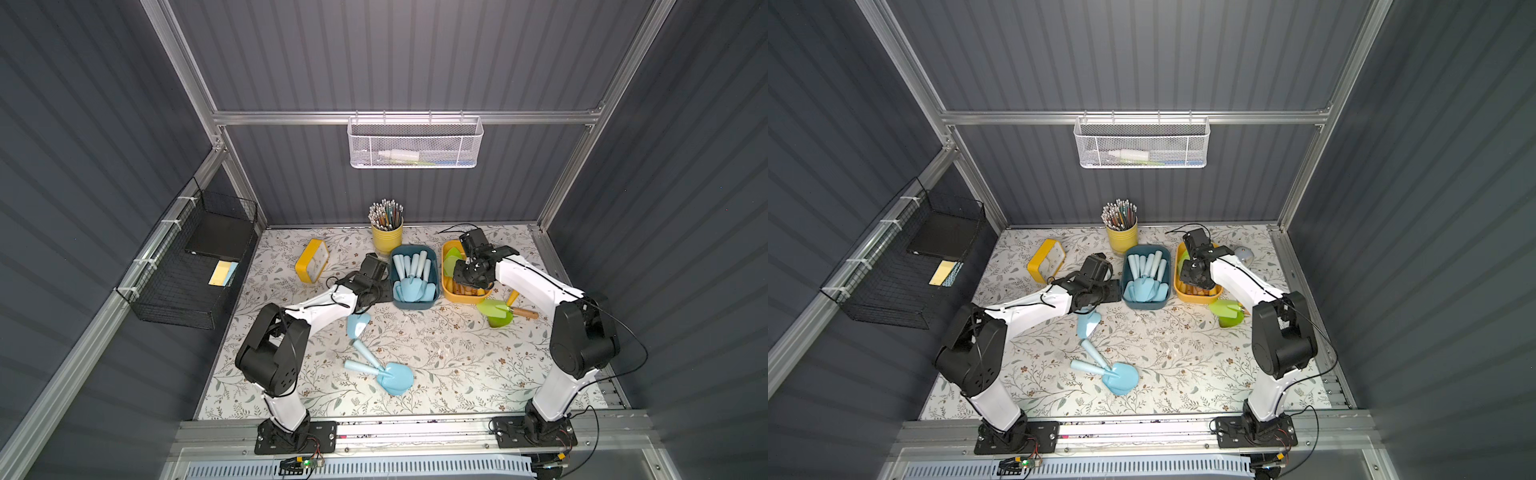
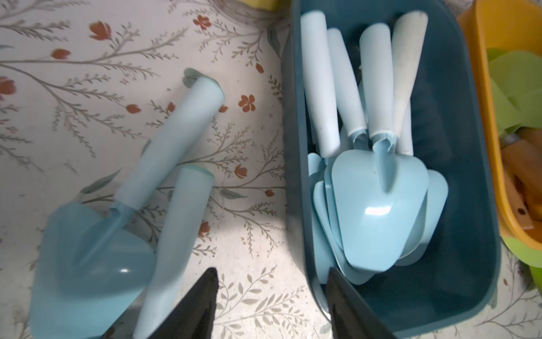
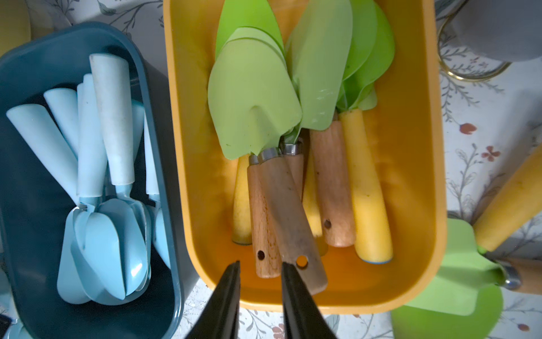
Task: Sort the small shovels by color and place them into the storage box
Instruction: Pick up the shovel from the center of the board.
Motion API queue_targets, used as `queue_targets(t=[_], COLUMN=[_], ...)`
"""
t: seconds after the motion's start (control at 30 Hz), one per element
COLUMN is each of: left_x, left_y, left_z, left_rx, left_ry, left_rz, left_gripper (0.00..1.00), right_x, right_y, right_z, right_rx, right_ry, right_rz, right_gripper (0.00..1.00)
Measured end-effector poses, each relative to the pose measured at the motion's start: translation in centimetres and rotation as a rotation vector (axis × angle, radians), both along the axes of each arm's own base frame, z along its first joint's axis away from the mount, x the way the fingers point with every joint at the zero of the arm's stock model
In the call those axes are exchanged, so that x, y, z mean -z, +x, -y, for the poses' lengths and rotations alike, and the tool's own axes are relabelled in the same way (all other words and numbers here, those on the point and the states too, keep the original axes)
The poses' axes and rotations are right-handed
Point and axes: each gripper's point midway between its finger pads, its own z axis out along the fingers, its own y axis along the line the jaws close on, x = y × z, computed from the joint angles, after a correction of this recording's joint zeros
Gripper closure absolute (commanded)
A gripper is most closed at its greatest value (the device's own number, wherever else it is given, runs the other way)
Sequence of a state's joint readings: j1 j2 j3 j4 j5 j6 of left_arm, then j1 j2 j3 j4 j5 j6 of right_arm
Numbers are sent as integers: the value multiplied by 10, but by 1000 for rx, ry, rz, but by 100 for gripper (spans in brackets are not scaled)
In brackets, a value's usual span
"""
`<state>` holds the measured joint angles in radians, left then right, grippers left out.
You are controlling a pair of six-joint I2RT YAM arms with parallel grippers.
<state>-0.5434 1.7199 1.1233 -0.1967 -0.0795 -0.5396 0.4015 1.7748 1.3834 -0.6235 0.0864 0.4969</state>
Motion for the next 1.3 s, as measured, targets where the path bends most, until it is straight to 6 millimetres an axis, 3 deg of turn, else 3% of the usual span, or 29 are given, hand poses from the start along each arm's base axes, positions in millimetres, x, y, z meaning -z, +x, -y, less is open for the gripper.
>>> queue_targets(t=[0.1, 0.3, 0.53, 0.77, 0.9, 1.03, 1.1, 1.3], left_x=[-4, 7, 35, 61, 70, 72, 72, 64], left_y=[3, 3, 7, 3, 1, 3, 4, 5], left_z=[-8, -27, -41, -39, -39, -37, -37, -43], left_rx=[-37, -94, -119, -98, -82, -77, -84, -111], left_ry=[18, 83, 125, 148, 152, 148, 145, 178], left_rz=[15, -9, -65, -117, -132, -121, -116, -135], left_gripper=[37, 39, 45, 50, 60, 88, 96, 100], right_x=[0, -1, 0, 3, 4, 8, 9, 8], right_y=[0, -1, -2, -4, -3, -4, -5, -3], right_z=[-3, -10, -10, -8, -9, -9, -9, -10], right_rx=[-4, -16, -15, -4, 3, 10, 13, 14], right_ry=[6, 20, 19, 17, 23, 31, 33, 41], right_rz=[3, 4, 2, -6, -4, -9, -10, -4], right_gripper=[70, 70, 70, 70, 70, 70, 70, 70])
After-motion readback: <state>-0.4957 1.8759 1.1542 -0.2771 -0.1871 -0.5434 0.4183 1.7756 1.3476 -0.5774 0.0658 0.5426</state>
